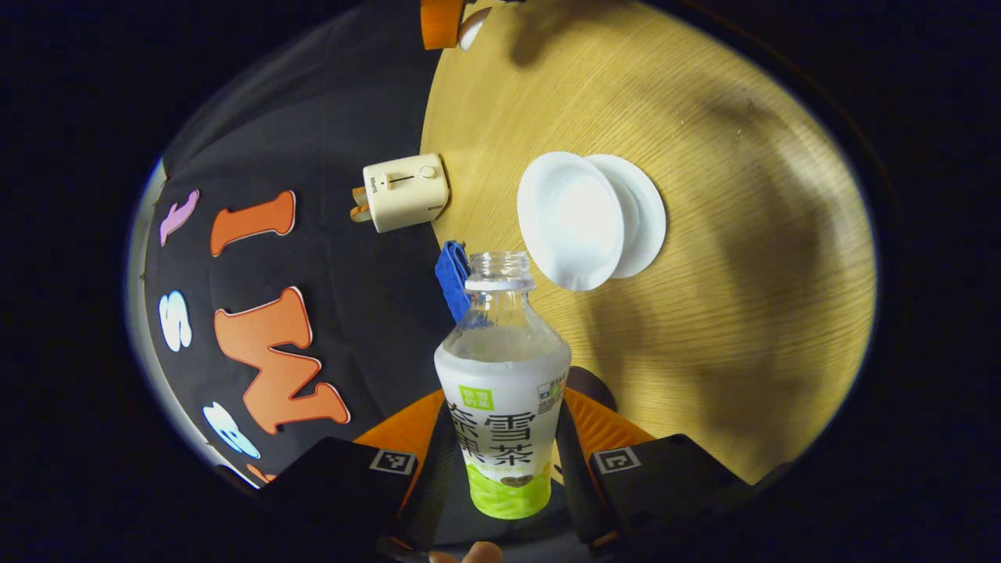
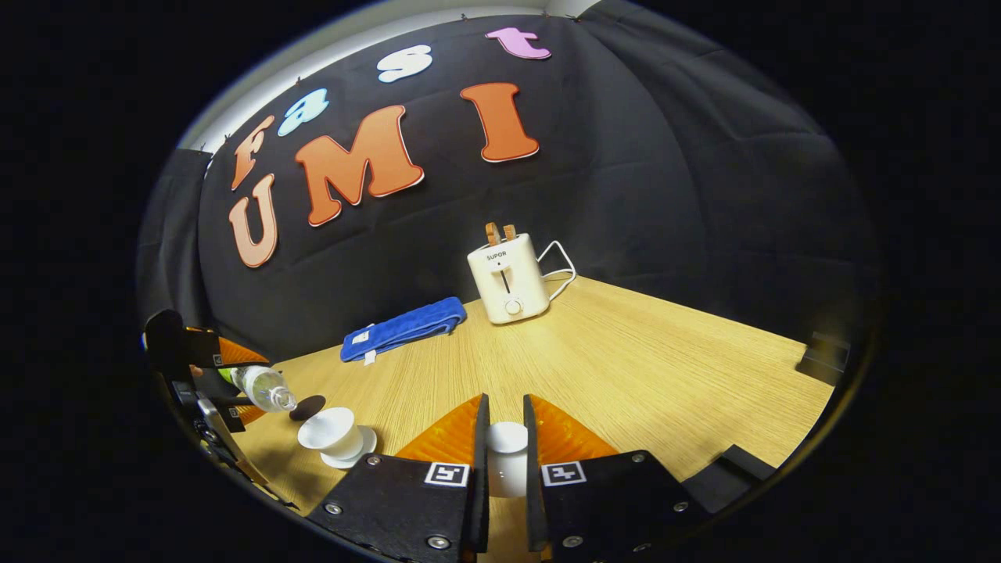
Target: Open the teacup lid with one hand, grasp the water bottle and pour water into the teacup with the other hand; after pouring, place the water bottle on the coaster and then close the teacup lid.
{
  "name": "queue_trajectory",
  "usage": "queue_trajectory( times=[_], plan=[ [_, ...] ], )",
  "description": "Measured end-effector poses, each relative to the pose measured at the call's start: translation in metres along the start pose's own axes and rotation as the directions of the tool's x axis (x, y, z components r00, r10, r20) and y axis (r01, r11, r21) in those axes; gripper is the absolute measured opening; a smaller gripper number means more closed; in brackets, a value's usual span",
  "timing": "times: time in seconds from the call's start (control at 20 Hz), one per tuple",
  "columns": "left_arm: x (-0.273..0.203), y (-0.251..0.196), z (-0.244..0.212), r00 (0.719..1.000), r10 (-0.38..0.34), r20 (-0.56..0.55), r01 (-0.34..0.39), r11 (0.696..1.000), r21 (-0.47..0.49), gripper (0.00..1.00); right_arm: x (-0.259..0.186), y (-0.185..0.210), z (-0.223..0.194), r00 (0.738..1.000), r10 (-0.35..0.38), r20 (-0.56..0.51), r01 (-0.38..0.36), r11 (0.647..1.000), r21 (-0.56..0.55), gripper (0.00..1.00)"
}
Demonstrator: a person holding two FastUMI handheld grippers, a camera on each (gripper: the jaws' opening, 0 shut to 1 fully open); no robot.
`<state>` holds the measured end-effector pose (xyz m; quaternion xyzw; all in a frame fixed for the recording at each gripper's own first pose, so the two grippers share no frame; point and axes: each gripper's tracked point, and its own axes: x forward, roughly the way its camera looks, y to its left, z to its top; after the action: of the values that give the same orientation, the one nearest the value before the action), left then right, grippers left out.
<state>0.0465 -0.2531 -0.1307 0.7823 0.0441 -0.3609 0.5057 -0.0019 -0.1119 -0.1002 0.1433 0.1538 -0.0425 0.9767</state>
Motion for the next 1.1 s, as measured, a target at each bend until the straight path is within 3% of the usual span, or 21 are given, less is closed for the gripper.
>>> queue_trajectory(
  times=[0.05,0.1,0.45,0.55,0.7,0.85,0.9,1.05,1.1],
  plan=[
    [0.001,0.002,0.001,1.0,-0.006,-0.001,0.007,1.0,0.02,0.64,0.0,-0.001,0.0,1.0,-0.002,0.0,0.002,1.0,0.001,0.19],
    [0.003,0.002,0.001,1.0,-0.012,-0.002,0.012,0.999,0.039,0.68,0.0,-0.003,0.0,1.0,-0.005,-0.001,0.005,1.0,0.002,0.19],
    [0.002,0.003,0.001,0.998,-0.065,-0.027,0.069,0.983,0.167,0.64,0.0,-0.005,0.0,1.0,-0.009,-0.004,0.009,1.0,0.002,0.19],
    [0.003,0.007,0.0,0.998,-0.058,-0.037,0.064,0.978,0.199,0.68,-0.001,-0.006,-0.001,1.0,-0.008,-0.005,0.008,1.0,0.001,0.19],
    [0.002,0.009,0.001,0.997,-0.059,-0.044,0.067,0.971,0.231,0.71,-0.001,-0.008,-0.002,1.0,-0.01,-0.009,0.01,1.0,0.001,0.19],
    [0.002,0.009,0.001,0.996,-0.07,-0.047,0.079,0.963,0.256,0.64,0.0,-0.009,-0.003,1.0,-0.013,-0.012,0.013,1.0,0.002,0.19],
    [0.003,0.01,0.002,0.996,-0.072,-0.045,0.082,0.962,0.262,0.68,0.0,-0.009,-0.002,1.0,-0.013,-0.011,0.013,1.0,0.001,0.19],
    [0.003,0.01,0.0,0.996,-0.074,-0.046,0.083,0.961,0.265,0.64,0.0,-0.008,-0.004,1.0,-0.013,-0.014,0.013,1.0,-0.004,0.19],
    [0.003,0.01,-0.001,0.996,-0.078,-0.053,0.089,0.96,0.265,0.71,0.0,-0.009,-0.004,1.0,-0.013,-0.014,0.013,1.0,-0.005,0.19]
  ],
)
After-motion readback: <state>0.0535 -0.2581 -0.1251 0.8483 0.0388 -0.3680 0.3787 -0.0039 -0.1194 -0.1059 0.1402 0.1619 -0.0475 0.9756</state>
